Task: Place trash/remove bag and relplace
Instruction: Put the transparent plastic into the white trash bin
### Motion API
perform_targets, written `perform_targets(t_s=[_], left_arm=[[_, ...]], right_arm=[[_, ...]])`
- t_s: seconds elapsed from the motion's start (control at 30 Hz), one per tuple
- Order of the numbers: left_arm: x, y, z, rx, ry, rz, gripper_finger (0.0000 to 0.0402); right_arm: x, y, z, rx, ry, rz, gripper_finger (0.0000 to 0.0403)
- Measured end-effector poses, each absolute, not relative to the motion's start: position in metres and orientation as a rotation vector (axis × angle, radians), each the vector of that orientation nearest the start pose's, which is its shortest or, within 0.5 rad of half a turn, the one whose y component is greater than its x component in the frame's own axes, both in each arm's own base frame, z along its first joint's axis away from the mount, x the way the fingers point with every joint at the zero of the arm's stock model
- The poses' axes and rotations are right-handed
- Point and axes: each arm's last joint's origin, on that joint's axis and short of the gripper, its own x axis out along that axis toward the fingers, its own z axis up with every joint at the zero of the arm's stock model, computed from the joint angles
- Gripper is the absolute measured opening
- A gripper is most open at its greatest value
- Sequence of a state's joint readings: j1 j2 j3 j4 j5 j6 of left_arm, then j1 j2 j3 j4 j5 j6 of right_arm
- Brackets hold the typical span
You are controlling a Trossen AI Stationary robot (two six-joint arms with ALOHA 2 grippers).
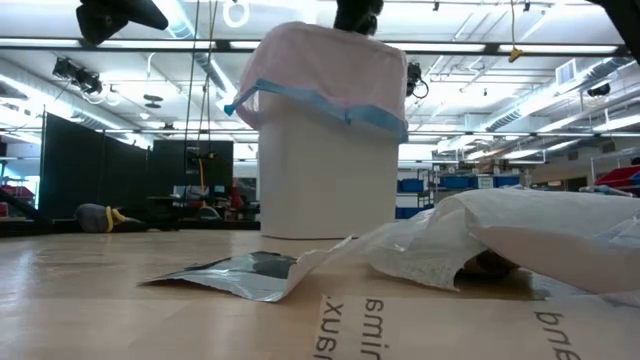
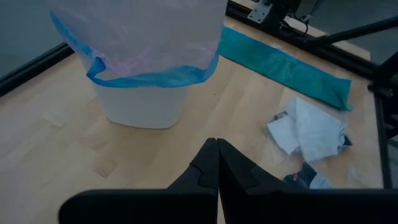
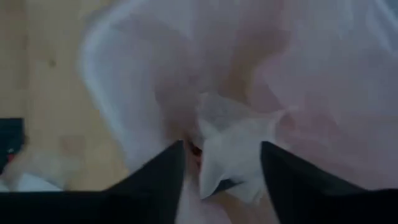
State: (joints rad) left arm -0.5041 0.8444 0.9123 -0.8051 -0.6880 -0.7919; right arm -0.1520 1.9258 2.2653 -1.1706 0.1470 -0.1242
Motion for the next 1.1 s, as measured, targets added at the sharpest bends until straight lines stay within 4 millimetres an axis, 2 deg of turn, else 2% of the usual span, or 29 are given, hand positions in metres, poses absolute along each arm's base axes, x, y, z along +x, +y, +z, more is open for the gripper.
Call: perform_targets(t_s=[0.1,0.17,0.27,0.33,0.43,0.5,0.63,0.8,0.93,1.1], left_arm=[[0.142,-0.057,0.317,-0.325,0.497,0.395,0.0004],[0.142,-0.057,0.317,-0.320,0.493,0.402,0.0004],[0.142,-0.057,0.317,-0.316,0.488,0.409,0.0004],[0.142,-0.056,0.317,-0.314,0.486,0.412,0.0004],[0.142,-0.056,0.317,-0.313,0.485,0.413,0.0004],[0.142,-0.056,0.317,-0.311,0.480,0.420,0.0004],[0.142,-0.056,0.317,-0.309,0.474,0.428,0.0004],[0.142,-0.056,0.317,-0.310,0.474,0.429,0.0004],[0.142,-0.056,0.317,-0.311,0.474,0.428,0.0004],[0.142,-0.056,0.317,-0.312,0.475,0.427,0.0004]], right_arm=[[0.380,-0.046,0.433,-0.172,0.806,-0.237,0.0262],[0.374,-0.032,0.444,-0.203,0.780,-0.248,0.0282],[0.355,-0.010,0.463,-0.218,0.717,-0.226,0.0286],[0.340,0.005,0.475,-0.149,0.675,-0.197,0.0278],[0.324,0.034,0.477,-0.031,0.707,-0.149,0.0263],[0.317,0.054,0.463,-0.010,0.830,-0.142,0.0255],[0.316,0.090,0.417,0.001,1.077,-0.198,0.0249],[0.329,0.127,0.351,0.038,1.143,-0.215,0.0252],[0.337,0.141,0.300,0.075,1.132,-0.216,0.0253],[0.341,0.138,0.245,0.172,1.129,-0.235,0.0252]])
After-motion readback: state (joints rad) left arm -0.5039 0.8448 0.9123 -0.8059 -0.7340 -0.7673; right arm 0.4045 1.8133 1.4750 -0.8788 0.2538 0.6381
